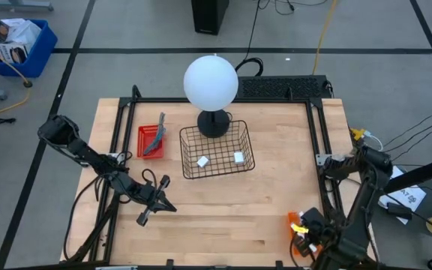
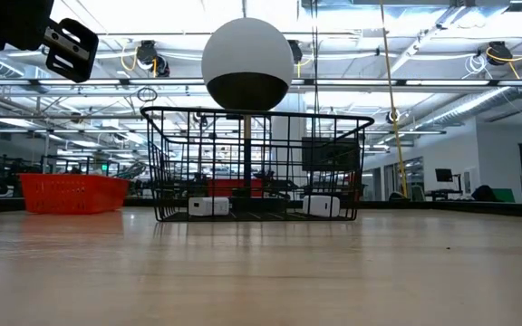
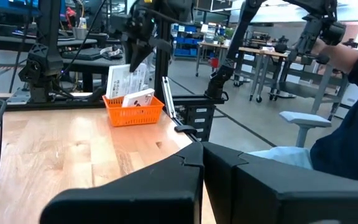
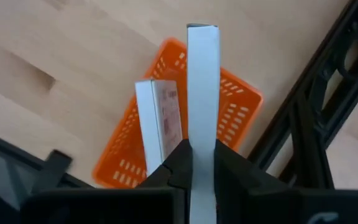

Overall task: Pick and place items into bin
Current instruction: Put the white card reader box into the orange bin

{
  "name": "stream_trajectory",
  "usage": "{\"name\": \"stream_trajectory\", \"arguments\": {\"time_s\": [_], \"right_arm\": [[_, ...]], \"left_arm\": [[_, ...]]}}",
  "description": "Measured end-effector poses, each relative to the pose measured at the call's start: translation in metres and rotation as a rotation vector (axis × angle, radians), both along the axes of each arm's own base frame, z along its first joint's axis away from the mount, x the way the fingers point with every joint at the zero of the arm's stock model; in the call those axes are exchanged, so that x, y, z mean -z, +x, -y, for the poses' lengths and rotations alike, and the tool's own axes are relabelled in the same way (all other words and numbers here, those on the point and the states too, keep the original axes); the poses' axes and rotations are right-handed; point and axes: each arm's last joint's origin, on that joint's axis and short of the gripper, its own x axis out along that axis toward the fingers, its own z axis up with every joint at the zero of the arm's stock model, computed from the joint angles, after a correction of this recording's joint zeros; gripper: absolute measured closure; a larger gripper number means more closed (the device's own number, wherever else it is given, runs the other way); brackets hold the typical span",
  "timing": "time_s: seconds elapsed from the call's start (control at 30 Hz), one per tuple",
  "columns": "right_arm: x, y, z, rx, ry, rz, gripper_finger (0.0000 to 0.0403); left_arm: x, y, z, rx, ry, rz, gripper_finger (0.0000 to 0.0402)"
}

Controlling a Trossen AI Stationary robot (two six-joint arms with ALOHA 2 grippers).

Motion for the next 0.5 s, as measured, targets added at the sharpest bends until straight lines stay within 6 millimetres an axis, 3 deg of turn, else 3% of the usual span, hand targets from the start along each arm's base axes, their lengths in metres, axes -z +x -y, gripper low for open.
{"name": "stream_trajectory", "arguments": {"time_s": [0.5], "right_arm": [[0.039,0.010,-0.005,-0.039,-0.028,-0.029,0.0362]], "left_arm": [[0.000,0.000,0.000,0.000,-0.010,-0.005,0.0394]]}}
